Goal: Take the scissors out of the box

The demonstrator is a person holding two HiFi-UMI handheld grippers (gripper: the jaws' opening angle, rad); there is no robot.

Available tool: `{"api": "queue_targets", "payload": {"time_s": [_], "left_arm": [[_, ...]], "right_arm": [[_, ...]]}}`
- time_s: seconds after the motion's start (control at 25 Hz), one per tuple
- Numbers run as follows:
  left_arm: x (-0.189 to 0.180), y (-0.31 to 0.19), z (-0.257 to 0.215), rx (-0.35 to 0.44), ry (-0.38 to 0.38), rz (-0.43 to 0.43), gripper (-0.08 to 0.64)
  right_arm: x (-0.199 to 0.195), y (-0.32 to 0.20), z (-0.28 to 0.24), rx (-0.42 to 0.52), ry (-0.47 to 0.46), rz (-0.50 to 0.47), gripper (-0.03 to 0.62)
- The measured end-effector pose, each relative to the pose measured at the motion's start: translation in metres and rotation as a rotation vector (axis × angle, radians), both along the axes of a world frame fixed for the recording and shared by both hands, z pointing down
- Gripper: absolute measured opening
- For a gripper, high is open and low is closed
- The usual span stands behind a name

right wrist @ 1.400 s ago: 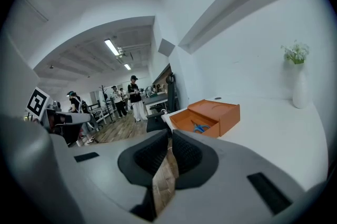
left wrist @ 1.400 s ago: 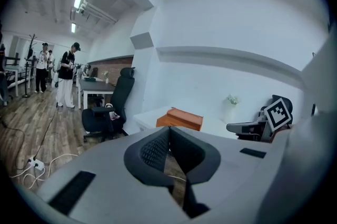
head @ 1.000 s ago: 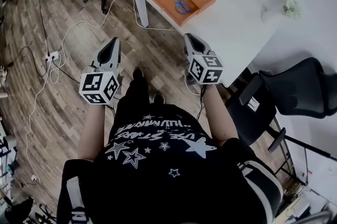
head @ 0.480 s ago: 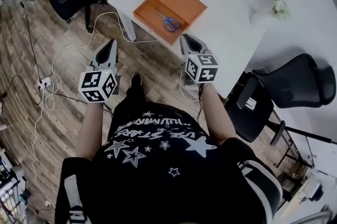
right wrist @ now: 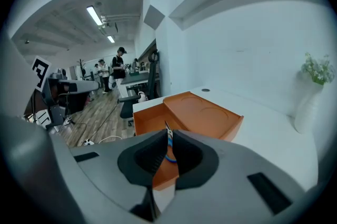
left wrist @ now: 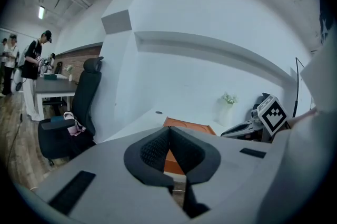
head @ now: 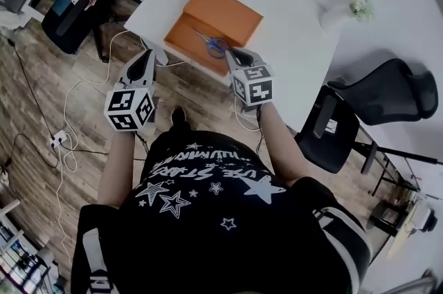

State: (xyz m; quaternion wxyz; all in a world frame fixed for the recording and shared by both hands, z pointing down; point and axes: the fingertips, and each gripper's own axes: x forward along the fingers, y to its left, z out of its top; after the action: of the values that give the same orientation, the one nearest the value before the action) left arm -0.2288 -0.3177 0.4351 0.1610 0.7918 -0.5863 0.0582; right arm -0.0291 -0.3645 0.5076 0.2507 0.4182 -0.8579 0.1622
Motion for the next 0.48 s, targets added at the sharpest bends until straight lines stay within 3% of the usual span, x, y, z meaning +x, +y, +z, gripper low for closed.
{"api": "queue_targets", "payload": {"time_s": [0.32,0.48], "left_arm": [[-0.001,-0.058,0.009,-0.020,0.005,0.089,0.018],[0.000,-0.075,0.015,-0.033,0.009,0.118,0.018]], "right_arm": [[-0.013,-0.031,0.026,-0.049,0.152,-0.009,0.057],[-0.024,-0.036,0.041,-0.087,0.233,-0.076,0.057]]}}
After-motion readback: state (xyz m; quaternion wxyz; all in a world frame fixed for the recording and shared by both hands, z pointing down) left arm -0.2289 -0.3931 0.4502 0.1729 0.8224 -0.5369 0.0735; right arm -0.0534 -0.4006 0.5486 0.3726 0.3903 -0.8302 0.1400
